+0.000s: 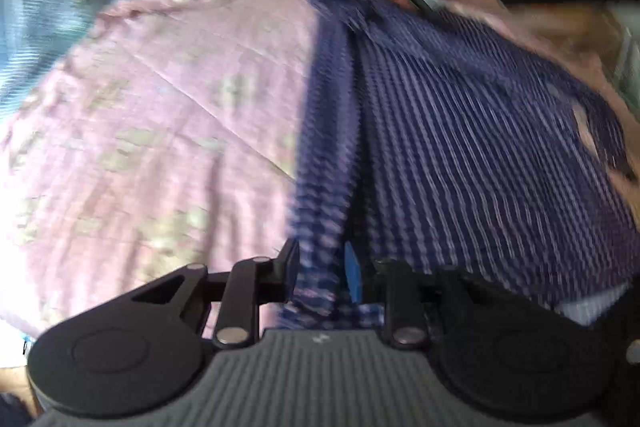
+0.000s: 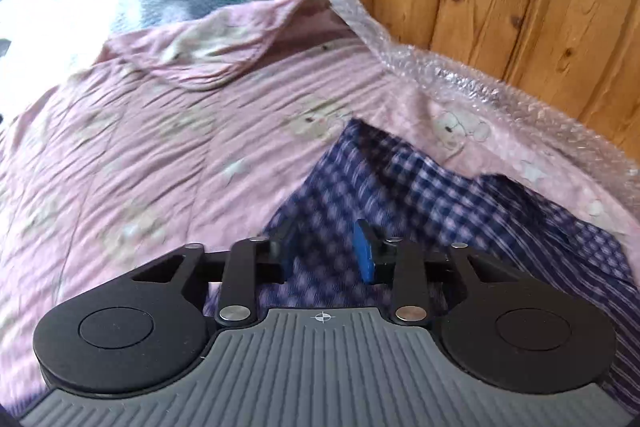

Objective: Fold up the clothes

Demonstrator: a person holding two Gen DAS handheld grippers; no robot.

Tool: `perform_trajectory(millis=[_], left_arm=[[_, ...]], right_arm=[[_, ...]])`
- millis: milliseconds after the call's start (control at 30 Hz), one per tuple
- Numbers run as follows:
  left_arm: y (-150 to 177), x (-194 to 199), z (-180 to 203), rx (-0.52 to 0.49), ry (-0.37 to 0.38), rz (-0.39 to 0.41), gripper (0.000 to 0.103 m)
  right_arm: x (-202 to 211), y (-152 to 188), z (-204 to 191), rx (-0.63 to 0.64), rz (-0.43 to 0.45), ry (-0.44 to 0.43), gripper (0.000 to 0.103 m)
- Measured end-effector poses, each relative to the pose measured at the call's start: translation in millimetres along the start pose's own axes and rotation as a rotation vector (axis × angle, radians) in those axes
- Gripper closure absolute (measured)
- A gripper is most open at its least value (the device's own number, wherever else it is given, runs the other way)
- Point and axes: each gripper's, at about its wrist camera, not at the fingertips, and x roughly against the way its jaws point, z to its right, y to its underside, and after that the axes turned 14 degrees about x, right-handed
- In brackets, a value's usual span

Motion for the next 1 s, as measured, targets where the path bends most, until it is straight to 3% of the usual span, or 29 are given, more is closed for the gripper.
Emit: perform_trajectory(millis=[67, 200, 300, 367, 400, 500, 633, 700, 767, 833, 867, 933, 1000], left_arm=[[10, -5, 5, -0.010, -0.013, -0.015, 0.078], [19, -5, 4, 0.024, -0.018, -0.046, 0.077], [15, 14, -2, 0.023, -0.038, -0.043, 0.078], [6, 33, -8, 0.016, -0.063, -0.008, 0.077], [1, 43, -12, 0.022, -0.070, 0.010, 0.076], [-17, 61, -22, 0.038, -0.094, 0.054, 0.070], [-58, 55, -16, -0.027, -0.085, 0.077, 0.065], [-85, 43, -1, -0.065, -0.060, 0.084, 0.058], [-114, 27, 25, -0.089, -0.012, 0.100, 0.047], [-141, 11, 59, -0.096, 0.072, 0.105, 0.043], [-153, 1, 78, -0.093, 0.120, 0.097, 0.039], [-174, -20, 118, -0.076, 0.207, 0.061, 0.033], [-187, -40, 161, -0.063, 0.276, 0.024, 0.030]], right_arm=[[-32, -12, 7, 0.000, -0.079, -0.047, 0.078], [-49, -27, 29, -0.042, -0.098, 0.066, 0.078], [-32, -26, 59, -0.182, -0.073, 0.036, 0.074], [27, -5, 76, -0.344, 0.078, 0.000, 0.066], [65, 12, 81, -0.413, 0.150, -0.020, 0.049], [174, 85, 83, -0.500, 0.243, 0.072, 0.031], [268, 235, 75, -0.611, 0.092, 0.245, 0.029], [283, 295, 66, -0.664, 0.021, 0.224, 0.029], [288, 330, 50, -0.684, 0.007, 0.208, 0.029], [288, 353, 36, -0.683, 0.016, 0.183, 0.029], [286, 357, 29, -0.671, 0.031, 0.166, 0.031], [279, 360, 17, -0.639, 0.033, 0.154, 0.043], [275, 354, 6, -0.595, 0.014, 0.194, 0.099]])
